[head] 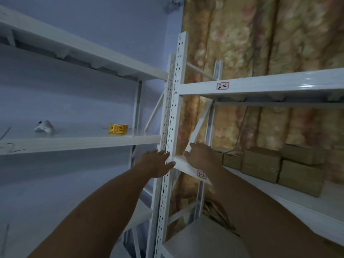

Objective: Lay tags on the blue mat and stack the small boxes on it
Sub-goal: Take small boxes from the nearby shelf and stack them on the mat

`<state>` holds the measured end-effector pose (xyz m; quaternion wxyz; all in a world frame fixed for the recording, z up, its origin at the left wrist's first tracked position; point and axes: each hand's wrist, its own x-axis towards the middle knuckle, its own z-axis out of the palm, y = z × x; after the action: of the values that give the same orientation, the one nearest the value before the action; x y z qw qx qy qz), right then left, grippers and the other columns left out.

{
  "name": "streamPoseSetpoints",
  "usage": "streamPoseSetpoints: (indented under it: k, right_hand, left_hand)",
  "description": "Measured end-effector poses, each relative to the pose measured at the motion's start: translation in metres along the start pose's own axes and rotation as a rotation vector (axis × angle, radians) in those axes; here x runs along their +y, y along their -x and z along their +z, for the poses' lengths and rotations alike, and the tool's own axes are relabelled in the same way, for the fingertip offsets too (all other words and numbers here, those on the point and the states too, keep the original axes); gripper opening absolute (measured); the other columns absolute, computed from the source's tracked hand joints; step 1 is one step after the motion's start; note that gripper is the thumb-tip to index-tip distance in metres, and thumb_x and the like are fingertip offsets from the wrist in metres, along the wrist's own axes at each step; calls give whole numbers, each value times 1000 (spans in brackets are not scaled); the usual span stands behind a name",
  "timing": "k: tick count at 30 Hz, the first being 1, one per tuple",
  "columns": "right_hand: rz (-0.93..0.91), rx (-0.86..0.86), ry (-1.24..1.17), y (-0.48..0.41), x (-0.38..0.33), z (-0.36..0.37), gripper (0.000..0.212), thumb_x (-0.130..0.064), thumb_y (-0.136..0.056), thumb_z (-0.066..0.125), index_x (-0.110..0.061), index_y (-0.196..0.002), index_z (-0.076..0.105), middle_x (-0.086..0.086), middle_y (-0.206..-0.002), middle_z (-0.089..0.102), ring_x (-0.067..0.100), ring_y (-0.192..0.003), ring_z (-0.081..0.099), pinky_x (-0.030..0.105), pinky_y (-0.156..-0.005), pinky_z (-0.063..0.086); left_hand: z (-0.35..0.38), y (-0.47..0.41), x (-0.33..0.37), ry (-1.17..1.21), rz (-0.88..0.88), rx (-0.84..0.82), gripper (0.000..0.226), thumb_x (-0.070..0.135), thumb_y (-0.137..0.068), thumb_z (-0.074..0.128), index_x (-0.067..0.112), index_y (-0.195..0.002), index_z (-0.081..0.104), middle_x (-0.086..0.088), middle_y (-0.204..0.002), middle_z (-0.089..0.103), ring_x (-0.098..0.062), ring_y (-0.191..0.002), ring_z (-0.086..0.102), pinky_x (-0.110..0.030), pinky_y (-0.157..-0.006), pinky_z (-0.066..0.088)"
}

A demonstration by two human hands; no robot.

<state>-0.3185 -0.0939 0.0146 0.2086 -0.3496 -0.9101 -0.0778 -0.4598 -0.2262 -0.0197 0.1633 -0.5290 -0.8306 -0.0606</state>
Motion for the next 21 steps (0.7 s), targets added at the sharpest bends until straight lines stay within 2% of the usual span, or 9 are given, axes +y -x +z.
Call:
streamPoseSetpoints:
  k: [5,9,13,15,17,19,21]
  right_hand:
    - [137,28,78,-37,39,3,53,-47,-104,32,-18,-147,44,8,-151,44,29,-136,44,44,-113,34]
    - [249,12,131,-47,69,12,55,-49,-104,29,-18,-147,44,7,-153,42,28,-138,42,44,-111,36]
    - [399,-37,175,-50,104,16,48,-44,-103,33,-20,-144,45,7,-150,45,32,-136,43,47,-110,38]
    - [436,-13,158,-52,117,19,49,-44,-102,35,-20,-144,46,9,-148,47,35,-135,44,49,-109,40]
    - [459,32,135,-56,124,23,49,-45,-101,38,-17,-139,52,11,-142,53,36,-131,48,47,-104,45]
    - [488,63,130,-64,127,27,48,-45,-100,38,-15,-133,56,14,-137,56,36,-130,49,49,-108,41]
    - [524,60,155,-71,125,31,48,-44,-99,37,-16,-133,55,13,-139,55,37,-134,46,53,-113,34]
  left_hand:
    - [8,-79,31,130,126,32,71,66,-100,22,25,-158,25,-4,-164,29,-30,-150,27,-50,-120,27]
    - [21,-131,60,202,233,-8,70,64,-101,20,26,-160,19,0,-167,18,-26,-153,19,-51,-121,23]
    - [38,-176,85,236,322,19,64,57,-103,19,23,-156,28,-3,-162,30,-28,-147,32,-49,-118,30]
    - [43,-196,95,243,371,13,67,56,-100,15,21,-154,33,-6,-159,36,-29,-144,35,-50,-116,32]
    - [47,-213,105,272,416,19,66,52,-98,22,15,-150,39,-11,-155,40,-32,-142,37,-50,-117,30]
    - [50,-226,109,288,440,33,64,51,-98,29,15,-149,41,-12,-155,40,-33,-142,37,-50,-117,29]
    - [53,-238,111,337,447,16,64,52,-100,34,18,-154,35,-11,-158,34,-33,-143,35,-49,-117,31]
